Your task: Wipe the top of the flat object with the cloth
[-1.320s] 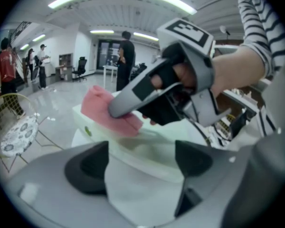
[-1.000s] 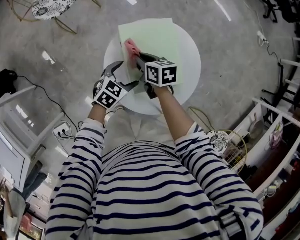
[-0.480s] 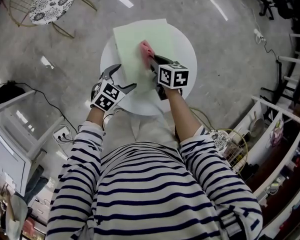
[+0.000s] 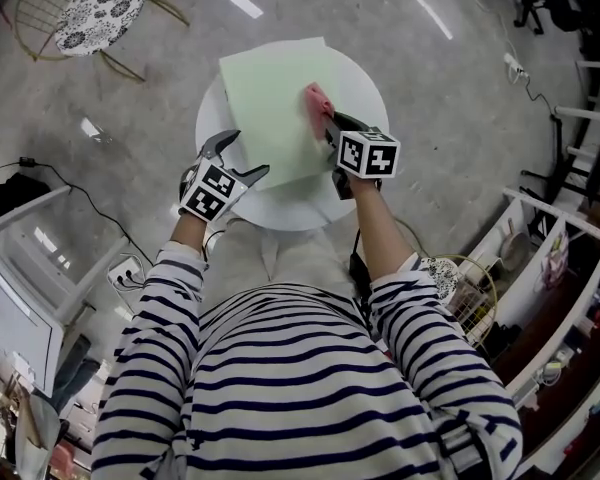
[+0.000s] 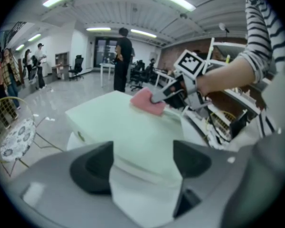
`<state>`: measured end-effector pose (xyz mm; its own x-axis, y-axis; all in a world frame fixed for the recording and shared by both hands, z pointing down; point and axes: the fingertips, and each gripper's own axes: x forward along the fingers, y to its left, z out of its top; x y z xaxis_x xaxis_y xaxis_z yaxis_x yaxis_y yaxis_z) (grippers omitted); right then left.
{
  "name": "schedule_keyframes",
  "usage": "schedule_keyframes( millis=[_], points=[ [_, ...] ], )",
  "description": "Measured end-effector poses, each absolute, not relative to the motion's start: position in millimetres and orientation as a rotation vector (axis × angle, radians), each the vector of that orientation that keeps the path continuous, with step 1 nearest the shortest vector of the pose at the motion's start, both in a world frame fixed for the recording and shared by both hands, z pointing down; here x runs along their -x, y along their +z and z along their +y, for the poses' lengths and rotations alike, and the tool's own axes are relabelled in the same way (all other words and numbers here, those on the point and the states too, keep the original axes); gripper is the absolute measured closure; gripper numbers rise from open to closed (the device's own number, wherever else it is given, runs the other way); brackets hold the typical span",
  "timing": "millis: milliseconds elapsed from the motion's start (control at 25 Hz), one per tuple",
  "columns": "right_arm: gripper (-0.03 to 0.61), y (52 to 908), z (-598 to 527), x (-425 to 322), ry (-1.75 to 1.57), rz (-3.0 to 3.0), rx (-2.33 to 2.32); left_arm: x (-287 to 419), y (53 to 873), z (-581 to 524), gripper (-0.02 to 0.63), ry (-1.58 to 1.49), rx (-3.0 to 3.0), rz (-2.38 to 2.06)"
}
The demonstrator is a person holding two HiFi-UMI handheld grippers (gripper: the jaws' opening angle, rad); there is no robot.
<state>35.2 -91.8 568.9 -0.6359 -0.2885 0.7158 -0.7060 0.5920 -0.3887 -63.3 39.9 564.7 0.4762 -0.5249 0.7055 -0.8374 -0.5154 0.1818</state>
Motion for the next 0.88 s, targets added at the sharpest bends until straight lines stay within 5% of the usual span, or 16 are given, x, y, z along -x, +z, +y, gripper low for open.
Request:
schedule_keyframes(
  millis=[320,680,880],
  points=[
    [0.532,572,-104,-69,0.839,-2.168,-0.872,69,564,35,0.263,0.819,-2.215,-1.127],
    [0.532,553,-94,-89,0.573,-2.157,-0.946,94,545,17,0.530,0.809,-2.202,-1.303],
    [0.532,562,-73,-101,0.517,-2.110,-0.960,92,539,18,0.561,0.794,-2.211,-1.318]
  ],
)
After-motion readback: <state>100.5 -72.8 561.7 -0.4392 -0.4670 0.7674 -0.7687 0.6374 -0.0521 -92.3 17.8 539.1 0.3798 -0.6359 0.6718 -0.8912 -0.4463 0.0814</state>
